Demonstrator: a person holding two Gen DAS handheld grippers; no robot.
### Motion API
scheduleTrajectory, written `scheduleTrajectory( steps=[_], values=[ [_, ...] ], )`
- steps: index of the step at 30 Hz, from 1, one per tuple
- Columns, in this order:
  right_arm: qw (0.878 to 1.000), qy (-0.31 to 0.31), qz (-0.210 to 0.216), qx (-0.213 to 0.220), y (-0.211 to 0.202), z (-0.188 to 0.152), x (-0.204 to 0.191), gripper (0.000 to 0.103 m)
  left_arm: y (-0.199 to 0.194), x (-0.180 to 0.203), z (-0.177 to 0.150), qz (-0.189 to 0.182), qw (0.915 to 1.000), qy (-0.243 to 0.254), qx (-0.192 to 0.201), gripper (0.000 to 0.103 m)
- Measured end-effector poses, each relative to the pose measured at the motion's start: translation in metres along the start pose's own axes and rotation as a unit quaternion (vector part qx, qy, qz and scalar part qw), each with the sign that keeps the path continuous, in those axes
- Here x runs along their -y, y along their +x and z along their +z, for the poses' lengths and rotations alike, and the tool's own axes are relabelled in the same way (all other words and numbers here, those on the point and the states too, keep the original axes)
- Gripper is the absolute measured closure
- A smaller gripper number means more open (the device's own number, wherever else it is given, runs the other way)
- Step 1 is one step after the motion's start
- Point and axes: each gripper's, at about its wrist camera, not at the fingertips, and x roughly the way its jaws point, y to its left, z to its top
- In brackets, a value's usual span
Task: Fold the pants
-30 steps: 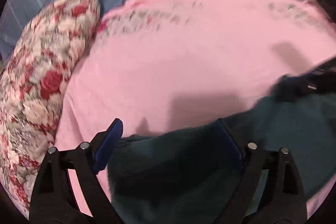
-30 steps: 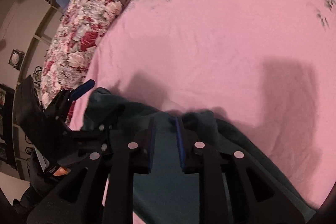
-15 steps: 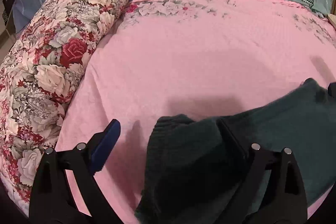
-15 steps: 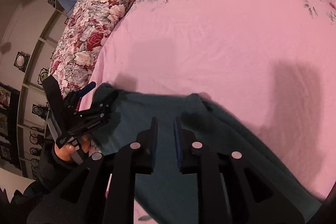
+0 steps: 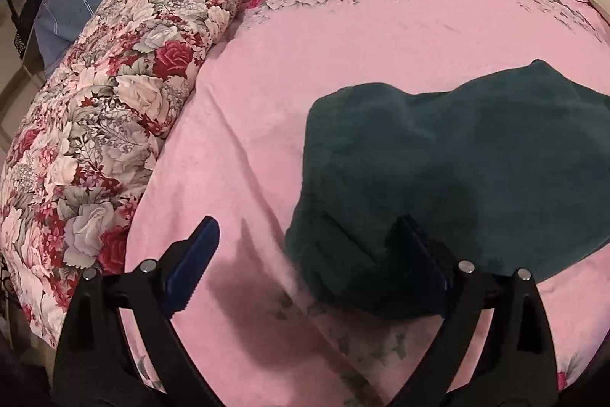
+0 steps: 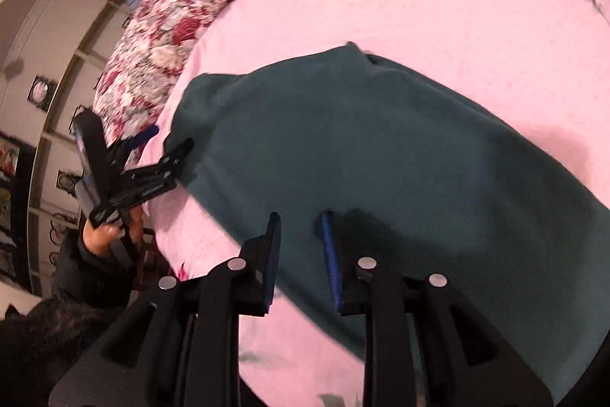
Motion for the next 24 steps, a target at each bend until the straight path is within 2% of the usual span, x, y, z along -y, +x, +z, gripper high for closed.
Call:
scheduleTrajectory(
  steps=[2, 4, 7, 8, 9, 10, 11, 12, 14, 17, 20, 24],
  values=[
    [1.0, 0.013, -0.02, -0.013, 0.006, -0.009, 0.008, 0.079, 0.004, 0.0, -0.003, 0.007, 1.0, -0.003, 0.004, 0.002],
    [0.999, 0.03, -0.012, 0.002, -0.003, -0.017, 0.018, 0.079, 0.0, 0.002, 0.002, 0.005, 1.0, -0.008, 0.002, 0.008],
    [0.996, 0.023, -0.04, 0.08, -0.06, -0.036, 0.02, 0.078, -0.039, 0.027, 0.018, -0.01, 0.9985, 0.015, 0.052, 0.011],
    [0.991, 0.034, -0.06, 0.114, -0.09, -0.048, 0.028, 0.075, -0.052, 0.038, 0.024, -0.024, 0.997, 0.025, 0.069, 0.01],
    [0.985, 0.048, -0.086, 0.142, -0.117, -0.061, 0.037, 0.067, -0.072, 0.058, 0.032, -0.052, 0.9933, 0.042, 0.094, 0.008],
    [0.977, 0.064, -0.116, 0.166, -0.141, -0.073, 0.047, 0.063, -0.086, 0.076, 0.037, -0.075, 0.9893, 0.056, 0.112, 0.008],
    [0.964, 0.088, -0.162, 0.193, -0.171, -0.09, 0.062, 0.055, -0.097, 0.094, 0.043, -0.098, 0.9849, 0.069, 0.125, 0.006],
    [0.951, 0.111, -0.197, 0.211, -0.195, -0.104, 0.076, 0.044, -0.112, 0.123, 0.049, -0.135, 0.977, 0.088, 0.14, 0.005],
    [0.918, 0.174, -0.268, 0.235, -0.239, -0.137, 0.109, 0.032, -0.128, 0.174, 0.058, -0.189, 0.963, 0.118, 0.151, 0.003],
    [0.883, 0.248, -0.313, 0.247, -0.276, -0.178, 0.157, 0.029, -0.135, 0.243, 0.066, -0.264, 0.945, 0.145, 0.128, 0.003],
    [0.87, 0.284, -0.317, 0.25, -0.281, -0.201, 0.192, 0.029, -0.135, 0.301, 0.071, -0.296, 0.9353, 0.159, 0.11, 0.003],
    [0.881, 0.308, -0.259, 0.248, -0.272, -0.217, 0.23, 0.031, -0.119, 0.339, 0.072, -0.282, 0.9416, 0.159, 0.094, 0.003]
  ],
)
